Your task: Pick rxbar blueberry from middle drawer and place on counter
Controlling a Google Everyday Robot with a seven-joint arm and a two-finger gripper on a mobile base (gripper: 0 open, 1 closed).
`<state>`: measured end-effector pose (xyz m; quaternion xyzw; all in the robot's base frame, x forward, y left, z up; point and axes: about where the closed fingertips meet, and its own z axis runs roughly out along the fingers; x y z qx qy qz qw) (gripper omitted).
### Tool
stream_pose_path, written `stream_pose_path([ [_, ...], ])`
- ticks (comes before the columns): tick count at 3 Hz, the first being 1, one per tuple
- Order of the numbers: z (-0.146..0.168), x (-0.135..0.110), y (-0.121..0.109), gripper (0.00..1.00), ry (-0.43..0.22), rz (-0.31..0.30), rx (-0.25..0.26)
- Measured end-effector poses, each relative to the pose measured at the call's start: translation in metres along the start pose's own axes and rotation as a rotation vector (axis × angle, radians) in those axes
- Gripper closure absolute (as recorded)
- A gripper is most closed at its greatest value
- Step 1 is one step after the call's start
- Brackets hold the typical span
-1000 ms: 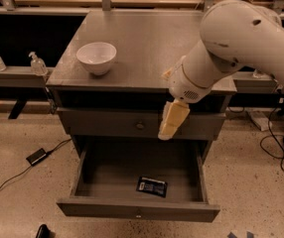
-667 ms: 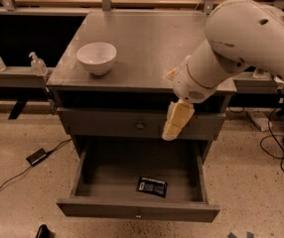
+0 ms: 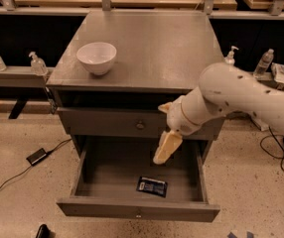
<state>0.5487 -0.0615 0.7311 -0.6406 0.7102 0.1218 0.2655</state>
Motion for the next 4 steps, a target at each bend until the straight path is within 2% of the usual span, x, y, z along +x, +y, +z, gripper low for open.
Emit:
stream_pose_path([
  [1, 0.079, 0.036, 0.013, 0.00, -0.044, 0.037, -0.020],
  [2, 0.135, 0.064, 0.020, 0.00, -0.028, 0.047, -0.020],
  [4, 0.129, 0.060, 0.020, 0.00, -0.033, 0.045, -0.021],
])
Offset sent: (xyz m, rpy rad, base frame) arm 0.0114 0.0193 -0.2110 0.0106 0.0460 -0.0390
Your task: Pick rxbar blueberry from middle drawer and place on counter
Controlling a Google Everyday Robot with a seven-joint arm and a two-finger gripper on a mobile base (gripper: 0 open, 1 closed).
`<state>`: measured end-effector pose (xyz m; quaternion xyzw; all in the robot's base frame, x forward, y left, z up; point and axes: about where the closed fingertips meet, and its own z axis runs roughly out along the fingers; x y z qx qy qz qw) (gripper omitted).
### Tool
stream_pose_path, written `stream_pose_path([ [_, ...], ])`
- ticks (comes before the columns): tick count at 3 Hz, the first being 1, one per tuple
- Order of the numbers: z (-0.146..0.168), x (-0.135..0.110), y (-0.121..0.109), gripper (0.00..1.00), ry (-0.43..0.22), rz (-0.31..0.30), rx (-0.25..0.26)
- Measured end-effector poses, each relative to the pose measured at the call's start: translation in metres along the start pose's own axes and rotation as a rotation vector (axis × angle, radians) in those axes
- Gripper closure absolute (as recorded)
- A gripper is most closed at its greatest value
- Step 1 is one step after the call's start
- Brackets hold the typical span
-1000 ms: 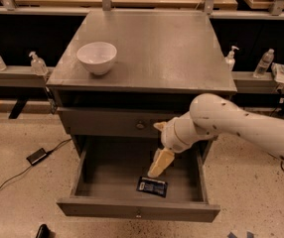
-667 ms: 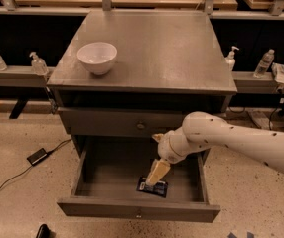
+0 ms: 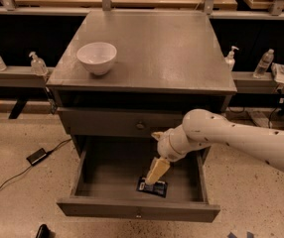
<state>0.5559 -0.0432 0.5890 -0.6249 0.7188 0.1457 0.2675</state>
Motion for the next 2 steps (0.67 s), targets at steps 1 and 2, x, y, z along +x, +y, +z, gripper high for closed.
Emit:
stream_pose_path([
  [1, 0.036, 0.026, 0.001, 0.12, 0.025, -0.011, -0.006],
  [2, 0.093, 0.070, 0.005, 0.18, 0.077, -0.015, -0.033],
])
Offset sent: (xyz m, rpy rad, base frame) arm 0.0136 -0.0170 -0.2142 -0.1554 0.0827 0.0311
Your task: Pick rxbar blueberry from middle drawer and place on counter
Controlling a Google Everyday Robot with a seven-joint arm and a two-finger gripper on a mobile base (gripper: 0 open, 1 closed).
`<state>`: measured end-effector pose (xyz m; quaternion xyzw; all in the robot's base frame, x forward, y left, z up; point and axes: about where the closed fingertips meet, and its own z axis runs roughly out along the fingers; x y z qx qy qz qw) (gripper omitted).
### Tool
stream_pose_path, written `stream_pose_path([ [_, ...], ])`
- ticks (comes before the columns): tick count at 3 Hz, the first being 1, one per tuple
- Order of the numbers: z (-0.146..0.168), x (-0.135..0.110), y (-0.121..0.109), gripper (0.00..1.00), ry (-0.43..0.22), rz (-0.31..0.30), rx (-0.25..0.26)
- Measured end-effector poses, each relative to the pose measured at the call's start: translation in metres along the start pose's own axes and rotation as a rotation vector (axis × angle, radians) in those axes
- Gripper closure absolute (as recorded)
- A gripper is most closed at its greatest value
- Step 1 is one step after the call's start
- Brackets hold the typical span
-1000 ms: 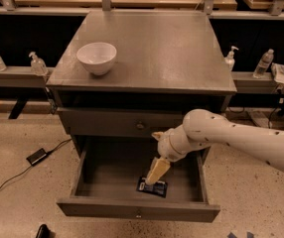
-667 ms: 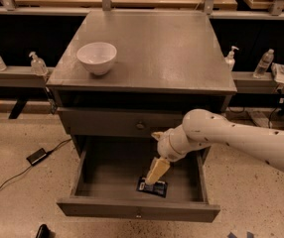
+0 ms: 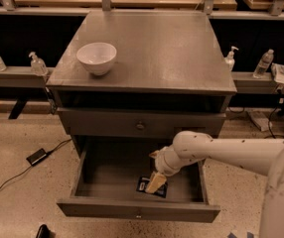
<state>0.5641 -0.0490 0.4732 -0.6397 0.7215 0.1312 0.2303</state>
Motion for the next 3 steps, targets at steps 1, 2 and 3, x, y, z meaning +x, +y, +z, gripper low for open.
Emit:
stream_pose_path([
  [1, 0.047, 0.031, 0.004, 0.17, 0.050, -0.006, -0.029],
  [2, 0.073, 0.052, 0.006, 0.17, 0.083, -0.006, -0.036],
  [3, 0.100, 0.075, 0.006, 0.26, 0.085, 0.014, -0.039],
])
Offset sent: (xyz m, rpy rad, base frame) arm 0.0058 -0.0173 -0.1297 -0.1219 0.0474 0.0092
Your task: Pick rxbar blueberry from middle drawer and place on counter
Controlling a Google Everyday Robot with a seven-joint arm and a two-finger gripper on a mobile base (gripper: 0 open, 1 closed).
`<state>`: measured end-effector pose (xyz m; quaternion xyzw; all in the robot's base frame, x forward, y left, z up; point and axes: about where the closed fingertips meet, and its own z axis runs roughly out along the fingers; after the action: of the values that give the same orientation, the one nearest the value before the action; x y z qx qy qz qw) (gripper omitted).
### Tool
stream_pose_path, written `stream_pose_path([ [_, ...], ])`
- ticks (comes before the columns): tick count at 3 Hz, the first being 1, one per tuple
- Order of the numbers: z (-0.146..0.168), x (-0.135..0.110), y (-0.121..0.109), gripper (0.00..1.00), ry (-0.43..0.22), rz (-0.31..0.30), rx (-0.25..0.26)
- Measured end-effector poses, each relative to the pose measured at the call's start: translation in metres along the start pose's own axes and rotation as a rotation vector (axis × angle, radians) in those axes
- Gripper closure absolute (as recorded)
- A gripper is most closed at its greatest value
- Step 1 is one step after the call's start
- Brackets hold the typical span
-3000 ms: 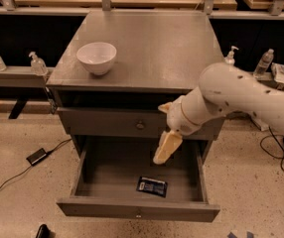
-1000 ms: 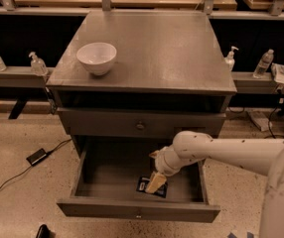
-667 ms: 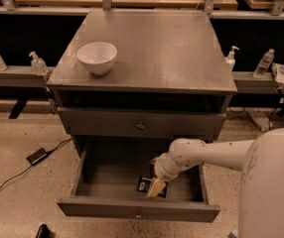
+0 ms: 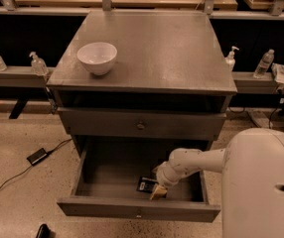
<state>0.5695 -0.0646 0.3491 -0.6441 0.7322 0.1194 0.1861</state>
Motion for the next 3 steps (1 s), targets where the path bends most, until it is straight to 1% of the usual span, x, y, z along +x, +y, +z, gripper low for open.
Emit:
stream_pose_path([
  [1, 0.0116, 0.0067, -0.0023, 0.48, -0.016, 0.009, 0.000],
  [2, 0.0052, 0.0036, -0.0028, 0.71, -0.016, 0.010, 0.000],
  [3, 0.0019, 0.0022, -0.0031, 0.99, -0.018, 0.009, 0.001],
])
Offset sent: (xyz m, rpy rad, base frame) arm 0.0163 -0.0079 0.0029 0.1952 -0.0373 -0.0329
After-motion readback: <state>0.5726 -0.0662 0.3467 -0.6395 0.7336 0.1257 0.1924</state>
